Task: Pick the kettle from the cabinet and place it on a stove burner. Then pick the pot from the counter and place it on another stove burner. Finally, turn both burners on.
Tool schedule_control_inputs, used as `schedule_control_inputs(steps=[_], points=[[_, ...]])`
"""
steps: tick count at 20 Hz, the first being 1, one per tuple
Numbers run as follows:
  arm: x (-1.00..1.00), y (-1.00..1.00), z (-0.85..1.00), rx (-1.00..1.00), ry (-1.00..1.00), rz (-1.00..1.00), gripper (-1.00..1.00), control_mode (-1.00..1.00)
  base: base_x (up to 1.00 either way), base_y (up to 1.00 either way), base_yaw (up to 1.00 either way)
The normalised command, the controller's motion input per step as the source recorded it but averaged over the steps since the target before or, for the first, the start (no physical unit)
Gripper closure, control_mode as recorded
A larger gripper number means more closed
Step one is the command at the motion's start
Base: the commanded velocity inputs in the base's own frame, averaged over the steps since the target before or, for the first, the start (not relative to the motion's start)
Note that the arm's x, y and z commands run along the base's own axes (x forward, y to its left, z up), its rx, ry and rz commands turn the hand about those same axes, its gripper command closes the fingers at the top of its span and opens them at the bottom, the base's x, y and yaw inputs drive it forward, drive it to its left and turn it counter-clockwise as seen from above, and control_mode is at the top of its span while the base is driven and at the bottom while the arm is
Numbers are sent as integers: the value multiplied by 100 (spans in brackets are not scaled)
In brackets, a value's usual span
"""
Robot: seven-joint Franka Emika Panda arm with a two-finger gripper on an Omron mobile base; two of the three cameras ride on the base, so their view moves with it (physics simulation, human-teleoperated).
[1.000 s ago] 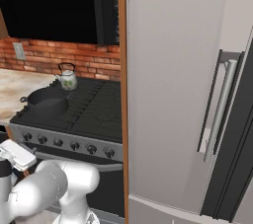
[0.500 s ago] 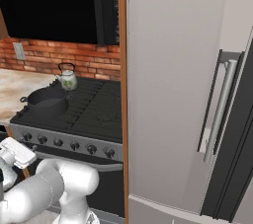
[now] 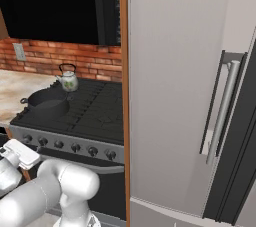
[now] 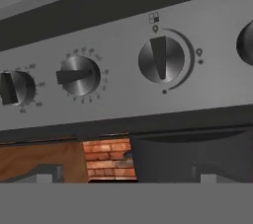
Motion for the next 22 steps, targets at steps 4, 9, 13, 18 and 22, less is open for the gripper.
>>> schedule_control_inputs(steps=[4, 9, 13, 18, 22], points=[[18, 0, -29, 0, -2, 2, -100, -100, 0, 0, 0], [17, 7, -19, 0, -2, 1, -100, -100, 0, 0, 0], [15, 11, -16, 0, -3, 1, -100, -100, 0, 0, 0], [15, 9, -16, 0, -3, 2, -100, -100, 0, 0, 0], [14, 6, -17, 0, -2, 2, -100, -100, 0, 0, 0]])
